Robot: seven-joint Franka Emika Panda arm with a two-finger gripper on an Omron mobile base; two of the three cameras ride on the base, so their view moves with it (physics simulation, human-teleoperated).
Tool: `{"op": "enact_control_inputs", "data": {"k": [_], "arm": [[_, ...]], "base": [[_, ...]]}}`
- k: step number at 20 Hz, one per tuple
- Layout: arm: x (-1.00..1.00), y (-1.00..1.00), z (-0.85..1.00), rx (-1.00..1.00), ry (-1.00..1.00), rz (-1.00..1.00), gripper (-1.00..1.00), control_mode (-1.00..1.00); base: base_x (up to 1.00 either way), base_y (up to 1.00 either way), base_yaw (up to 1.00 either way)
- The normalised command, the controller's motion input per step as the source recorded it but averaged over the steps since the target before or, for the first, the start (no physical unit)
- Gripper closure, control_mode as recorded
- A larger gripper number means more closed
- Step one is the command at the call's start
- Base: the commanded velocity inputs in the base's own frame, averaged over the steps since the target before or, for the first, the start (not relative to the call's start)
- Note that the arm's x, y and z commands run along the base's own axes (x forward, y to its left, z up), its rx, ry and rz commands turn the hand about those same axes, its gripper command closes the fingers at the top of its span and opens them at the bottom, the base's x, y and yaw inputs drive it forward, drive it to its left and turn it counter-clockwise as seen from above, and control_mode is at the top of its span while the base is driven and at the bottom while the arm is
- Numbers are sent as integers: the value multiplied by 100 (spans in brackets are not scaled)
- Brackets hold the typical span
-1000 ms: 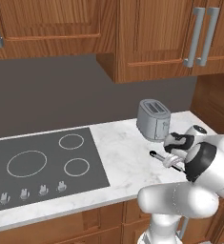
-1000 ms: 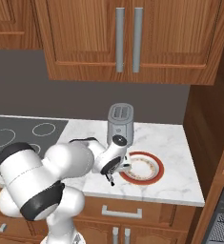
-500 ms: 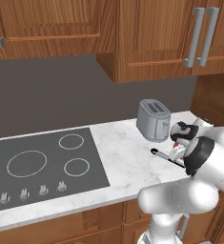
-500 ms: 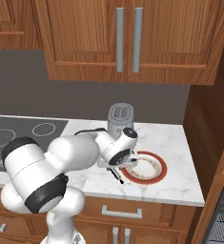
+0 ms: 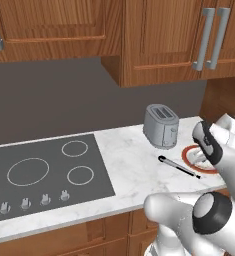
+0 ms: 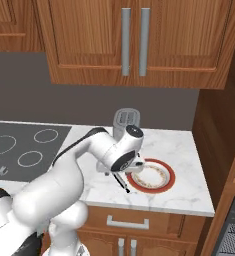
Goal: Pick up the tongs from the counter and place them near the plate next to the oven.
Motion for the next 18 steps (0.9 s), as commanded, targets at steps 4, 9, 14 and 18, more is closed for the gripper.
{"op": "enact_control_inputs", "data": {"k": [4, 9, 14, 18], "arm": [[-71, 0, 88, -2, -7, -4, -100, -100], [-74, 0, 72, -2, -16, -4, -100, -100], [-53, 0, 47, -2, -23, -4, -100, -100], [-34, -18, 20, 0, -26, -2, -100, -100]], "base": [[0, 0, 0], [0, 0, 0], [0, 0, 0], [0, 0, 0]]}}
